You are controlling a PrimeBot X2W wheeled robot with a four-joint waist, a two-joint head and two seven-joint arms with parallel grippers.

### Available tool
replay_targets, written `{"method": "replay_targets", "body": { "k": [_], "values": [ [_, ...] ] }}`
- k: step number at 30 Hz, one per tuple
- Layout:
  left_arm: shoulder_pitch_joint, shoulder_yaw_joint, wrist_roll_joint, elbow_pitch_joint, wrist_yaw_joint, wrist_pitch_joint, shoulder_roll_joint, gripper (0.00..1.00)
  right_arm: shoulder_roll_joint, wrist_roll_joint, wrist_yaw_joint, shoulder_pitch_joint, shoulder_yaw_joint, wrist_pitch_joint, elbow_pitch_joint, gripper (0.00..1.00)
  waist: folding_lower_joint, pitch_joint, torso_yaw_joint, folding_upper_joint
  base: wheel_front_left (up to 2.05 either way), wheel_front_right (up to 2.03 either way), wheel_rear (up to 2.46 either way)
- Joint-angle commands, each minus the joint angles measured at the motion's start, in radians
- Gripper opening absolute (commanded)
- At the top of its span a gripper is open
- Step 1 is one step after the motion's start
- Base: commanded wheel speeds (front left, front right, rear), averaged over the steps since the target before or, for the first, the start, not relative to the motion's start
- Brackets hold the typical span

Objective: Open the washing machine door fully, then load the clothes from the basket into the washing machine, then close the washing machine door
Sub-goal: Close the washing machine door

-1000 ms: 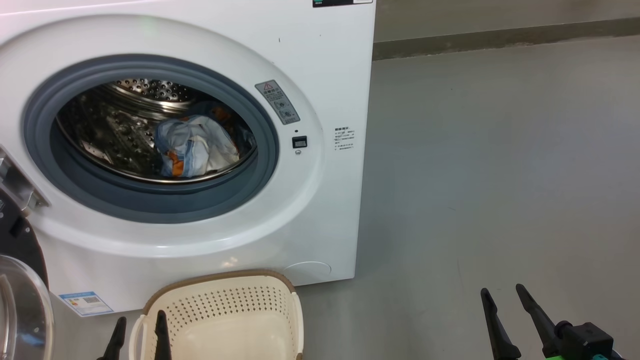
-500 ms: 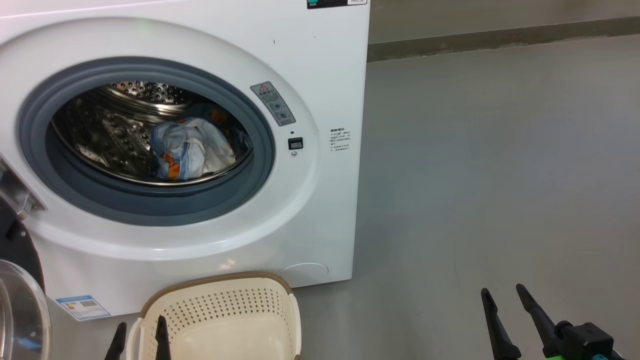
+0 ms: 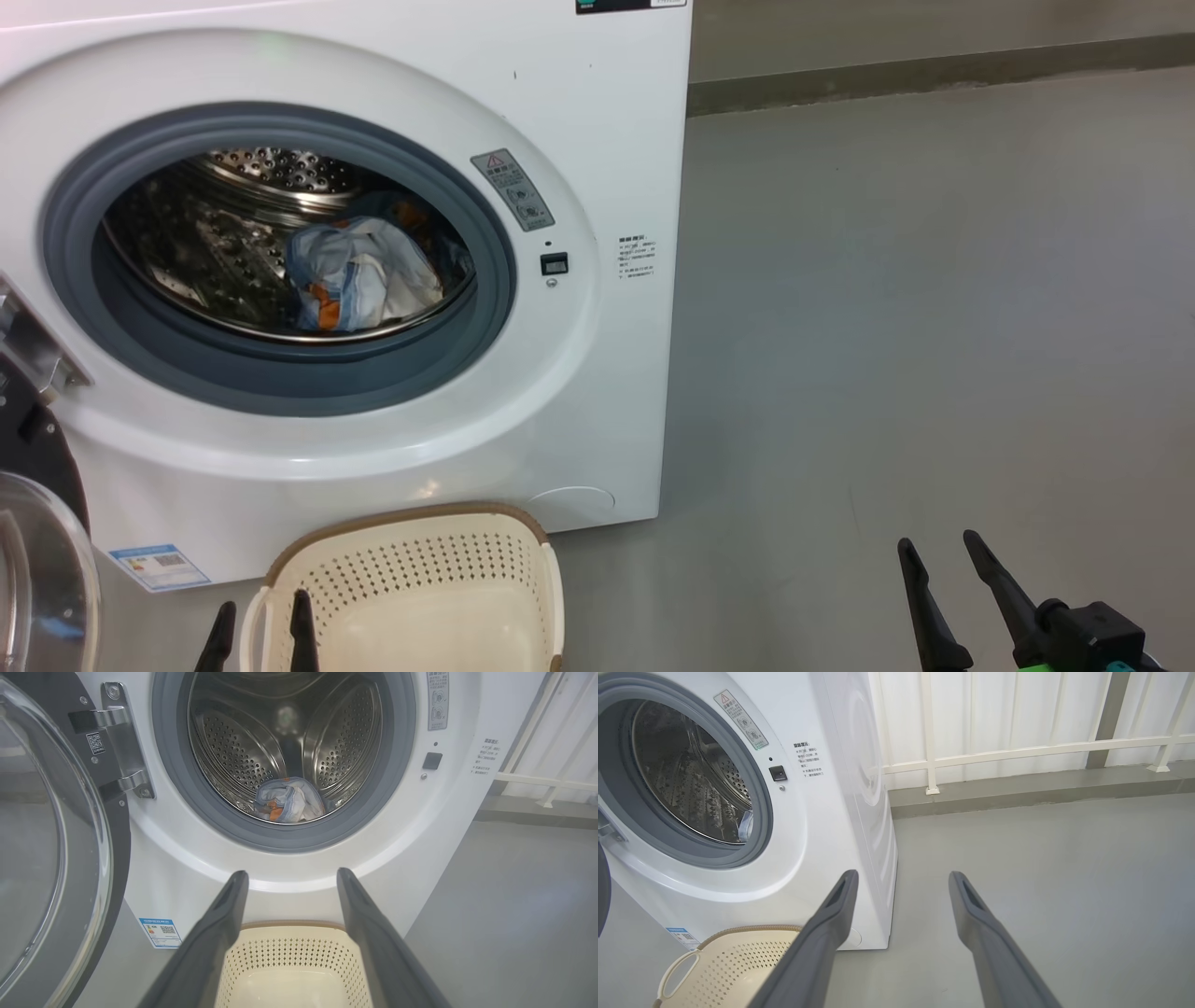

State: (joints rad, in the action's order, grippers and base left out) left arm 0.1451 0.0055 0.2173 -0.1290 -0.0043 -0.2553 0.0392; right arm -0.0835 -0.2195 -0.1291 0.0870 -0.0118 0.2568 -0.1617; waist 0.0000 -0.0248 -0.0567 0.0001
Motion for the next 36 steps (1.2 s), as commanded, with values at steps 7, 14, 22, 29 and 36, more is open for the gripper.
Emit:
{"method": "replay_targets", "body": {
  "k": [7, 14, 22, 29, 36],
  "values": [
    [-0.020, 0.031, 0.002, 0.023, 0.009, -0.006, 0.011, 1.00, -0.005, 0.013, -0.002, -0.007, 0.026, 0.005, 0.024, 1.00, 0.0000, 0.001, 0.004, -0.0001, -1.44, 1.44, 0.00],
    [-0.019, 0.028, 0.002, 0.023, 0.007, -0.006, 0.011, 1.00, -0.005, 0.013, -0.002, -0.010, 0.028, 0.005, 0.022, 1.00, 0.0000, 0.002, 0.003, -0.0001, -1.26, 1.22, 0.03],
    [-0.017, 0.026, 0.000, 0.019, 0.007, -0.006, 0.011, 1.00, -0.004, 0.014, -0.002, -0.007, 0.026, 0.005, 0.023, 1.00, 0.0000, 0.001, 0.004, -0.0001, -0.27, 0.27, 0.00],
    [-0.019, 0.023, -0.001, 0.018, 0.006, -0.006, 0.011, 1.00, -0.004, 0.014, -0.002, -0.006, 0.023, 0.005, 0.025, 1.00, 0.0000, 0.001, 0.012, -0.0001, 0.00, 0.00, 0.00],
    [-0.018, 0.022, -0.001, 0.020, 0.017, -0.006, 0.011, 1.00, -0.015, 0.015, -0.002, -0.029, 0.054, 0.005, 0.030, 1.00, 0.0000, 0.000, 0.060, -0.0001, 0.00, 0.00, 0.00]
  ]
}}
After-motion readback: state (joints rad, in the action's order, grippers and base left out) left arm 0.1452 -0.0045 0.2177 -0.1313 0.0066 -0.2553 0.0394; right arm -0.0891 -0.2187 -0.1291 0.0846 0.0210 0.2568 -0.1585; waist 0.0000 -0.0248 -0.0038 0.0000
